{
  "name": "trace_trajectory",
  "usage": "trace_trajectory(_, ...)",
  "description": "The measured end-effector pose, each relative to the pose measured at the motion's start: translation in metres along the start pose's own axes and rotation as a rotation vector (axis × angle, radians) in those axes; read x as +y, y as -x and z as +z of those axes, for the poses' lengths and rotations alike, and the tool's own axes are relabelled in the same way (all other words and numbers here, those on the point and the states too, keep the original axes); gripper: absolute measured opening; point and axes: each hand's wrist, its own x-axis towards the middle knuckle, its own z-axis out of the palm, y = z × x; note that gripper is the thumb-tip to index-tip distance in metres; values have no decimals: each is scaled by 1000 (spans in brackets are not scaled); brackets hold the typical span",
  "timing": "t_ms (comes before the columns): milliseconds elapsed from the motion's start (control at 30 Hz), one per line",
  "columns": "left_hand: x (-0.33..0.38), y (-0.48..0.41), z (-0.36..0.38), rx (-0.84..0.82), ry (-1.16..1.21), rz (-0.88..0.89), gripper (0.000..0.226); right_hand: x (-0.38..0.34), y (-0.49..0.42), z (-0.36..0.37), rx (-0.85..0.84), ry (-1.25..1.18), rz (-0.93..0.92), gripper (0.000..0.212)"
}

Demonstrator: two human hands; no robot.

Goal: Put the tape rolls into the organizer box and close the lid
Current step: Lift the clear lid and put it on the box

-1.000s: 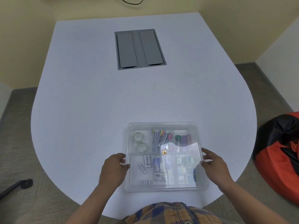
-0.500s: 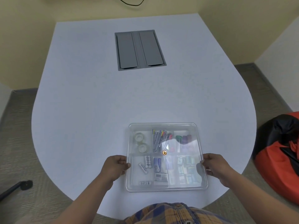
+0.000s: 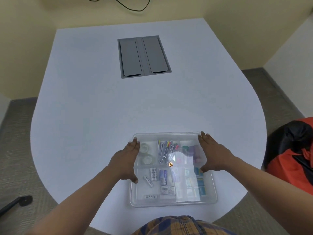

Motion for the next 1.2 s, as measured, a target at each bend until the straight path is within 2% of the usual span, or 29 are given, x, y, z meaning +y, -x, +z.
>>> trace_trajectory(167,2,-10,2,-17,-62,-27,146,-4,-8,10,-54,35,-15,152)
trace_trajectory(467,1,-43,-28,-35,-176,-71,148,2,-34,-7,-22,18,-28,153)
trace_trajectory(567,1,-49,-43,-11,-236,-69,145,0,-41,-17,29,53,-25,145)
trace_trajectory(700,0,-36,-35,82,-262,0,127,-9,-27,-1,92,47,-119,115)
trace_trajectory(767,-4,-21,-22,53,-207,58,122,-9,-10,15,43,39,-154,123)
trace_trajectory(867,-7,3,-7,-54,-143,90,131,-6,15,33,-41,71,-180,143)
trace_trajectory(1200,5,8,6,11,-131,18,136,-10,26,34,16,60,-180,144)
